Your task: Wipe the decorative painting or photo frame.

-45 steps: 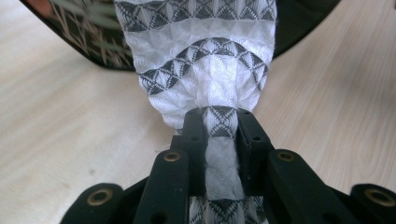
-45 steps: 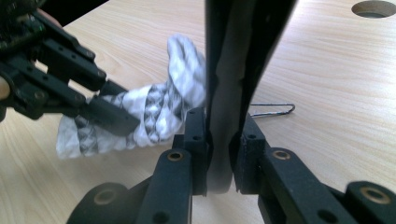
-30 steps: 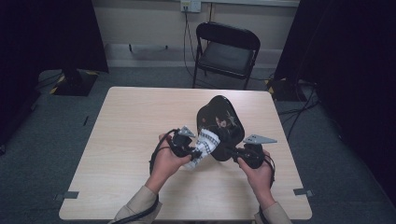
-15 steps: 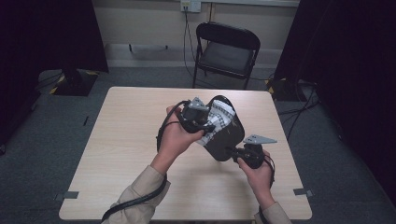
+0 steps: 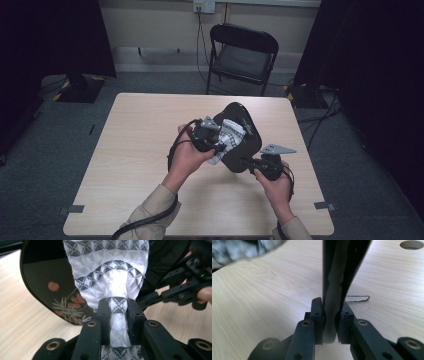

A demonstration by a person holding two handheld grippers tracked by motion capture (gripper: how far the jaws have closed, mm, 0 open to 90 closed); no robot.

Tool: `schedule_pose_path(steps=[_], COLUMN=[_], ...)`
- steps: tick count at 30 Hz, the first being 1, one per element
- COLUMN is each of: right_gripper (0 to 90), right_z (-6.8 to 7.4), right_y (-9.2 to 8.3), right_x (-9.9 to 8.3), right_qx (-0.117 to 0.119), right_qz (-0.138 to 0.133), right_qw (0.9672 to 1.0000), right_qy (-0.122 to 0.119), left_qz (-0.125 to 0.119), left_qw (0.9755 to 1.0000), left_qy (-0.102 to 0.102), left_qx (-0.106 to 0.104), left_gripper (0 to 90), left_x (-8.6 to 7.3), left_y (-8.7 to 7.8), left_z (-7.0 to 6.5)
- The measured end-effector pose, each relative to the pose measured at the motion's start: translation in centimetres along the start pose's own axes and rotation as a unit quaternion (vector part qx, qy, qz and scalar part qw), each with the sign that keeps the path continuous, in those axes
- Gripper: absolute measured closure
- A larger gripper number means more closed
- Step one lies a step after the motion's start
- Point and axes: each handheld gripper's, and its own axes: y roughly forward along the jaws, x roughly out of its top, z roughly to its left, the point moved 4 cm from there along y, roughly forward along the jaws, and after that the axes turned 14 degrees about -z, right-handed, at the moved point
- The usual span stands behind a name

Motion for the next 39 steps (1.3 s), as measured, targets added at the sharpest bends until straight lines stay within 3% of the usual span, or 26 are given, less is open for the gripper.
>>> schedule_pose_path(steps=[25, 34, 39], right_gripper=[78.8, 78.8, 78.8], right_z=[0.0, 0.0, 0.0], right_y=[0.0, 0.0, 0.0], right_x=[0.0, 0.0, 0.0], right_qx=[0.0, 0.0, 0.0], right_qz=[-0.001, -0.001, -0.001], right_qw=[1.0, 1.0, 1.0], right_qy=[0.001, 0.002, 0.002], left_qz=[0.052, 0.067, 0.072], left_qw=[0.9976, 0.996, 0.9955], left_qy=[-0.044, -0.057, -0.06], left_qx=[-0.005, -0.013, -0.015], left_gripper=[76.1, 76.1, 76.1], left_x=[-8.0, -10.3, -10.8], left_y=[3.0, 3.4, 3.3], left_z=[0.4, 0.1, -0.1])
